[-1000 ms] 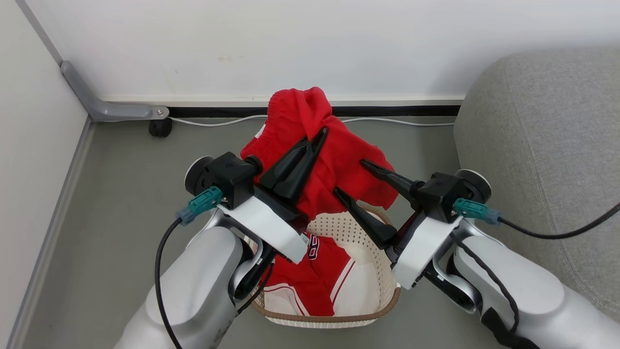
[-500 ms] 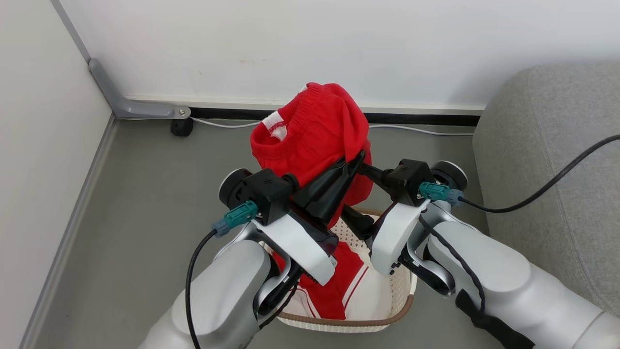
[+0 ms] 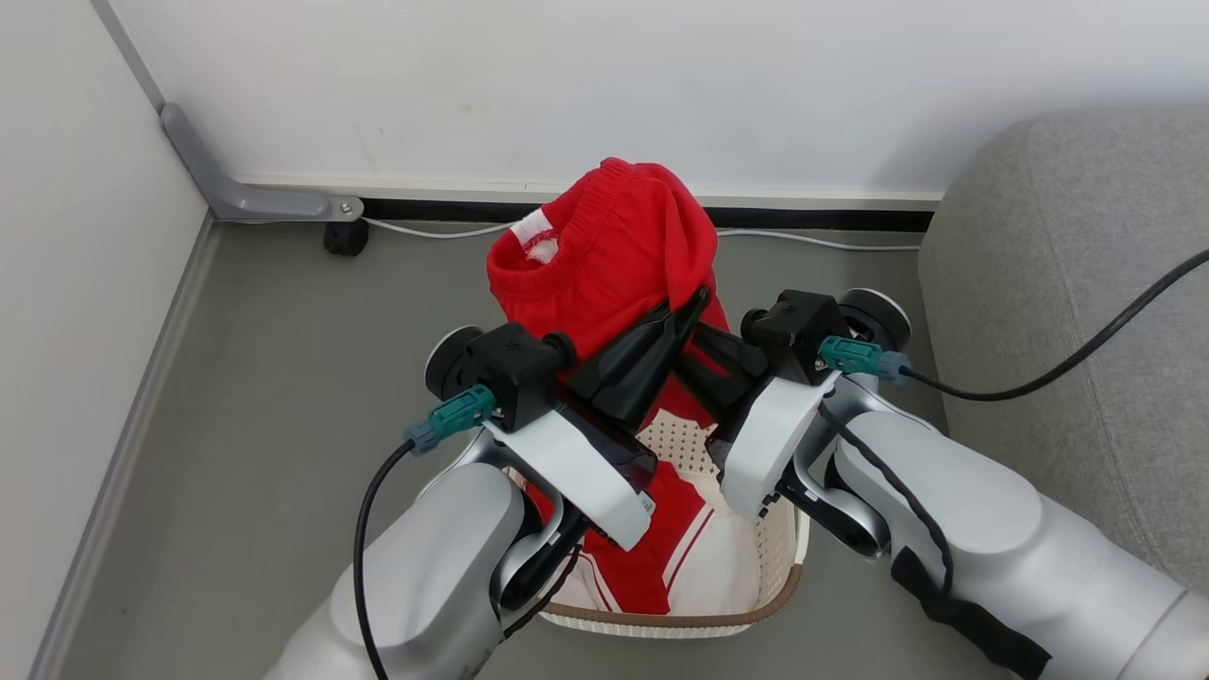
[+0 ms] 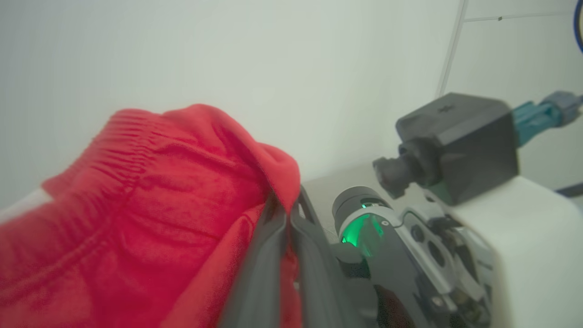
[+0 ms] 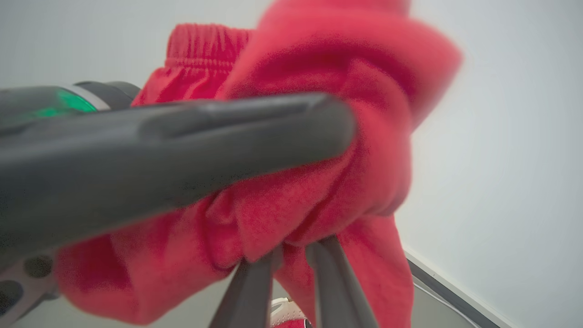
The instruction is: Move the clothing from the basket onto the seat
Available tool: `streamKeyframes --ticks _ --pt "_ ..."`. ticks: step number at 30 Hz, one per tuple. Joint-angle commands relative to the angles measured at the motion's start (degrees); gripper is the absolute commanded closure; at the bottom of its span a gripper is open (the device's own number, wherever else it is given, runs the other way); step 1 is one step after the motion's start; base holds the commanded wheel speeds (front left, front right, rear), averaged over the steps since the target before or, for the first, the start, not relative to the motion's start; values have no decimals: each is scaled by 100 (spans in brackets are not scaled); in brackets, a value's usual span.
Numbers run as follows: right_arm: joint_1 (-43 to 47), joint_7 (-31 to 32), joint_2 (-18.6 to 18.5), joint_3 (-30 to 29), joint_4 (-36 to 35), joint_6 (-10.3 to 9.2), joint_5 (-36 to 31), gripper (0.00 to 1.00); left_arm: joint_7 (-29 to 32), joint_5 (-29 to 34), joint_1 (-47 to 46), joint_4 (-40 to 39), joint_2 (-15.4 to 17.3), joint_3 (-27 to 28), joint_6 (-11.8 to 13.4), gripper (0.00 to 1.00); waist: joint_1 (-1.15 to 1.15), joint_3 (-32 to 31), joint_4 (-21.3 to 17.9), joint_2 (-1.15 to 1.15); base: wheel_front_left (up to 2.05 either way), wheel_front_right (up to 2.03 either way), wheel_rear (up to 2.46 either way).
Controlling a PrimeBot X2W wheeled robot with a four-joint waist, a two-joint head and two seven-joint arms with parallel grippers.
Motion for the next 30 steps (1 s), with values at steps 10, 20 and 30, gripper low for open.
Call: streamKeyframes --ticks 10,20,30 --pt "273 -36 -73 -452 -266 22 -98 100 -51 122 -229 -57 71 423 -6 100 0 94 -142 0 0 0 0" --pt "539 -36 -149 -995 -548 22 -245 100 -51 396 -94 10 41 662 -6 0 0 117 -359 0 0 0 0" --pt "953 -36 -243 -1760 -766 22 -429 100 -51 445 35 81 66 776 -6 0 0 94 -759 0 0 0 0"
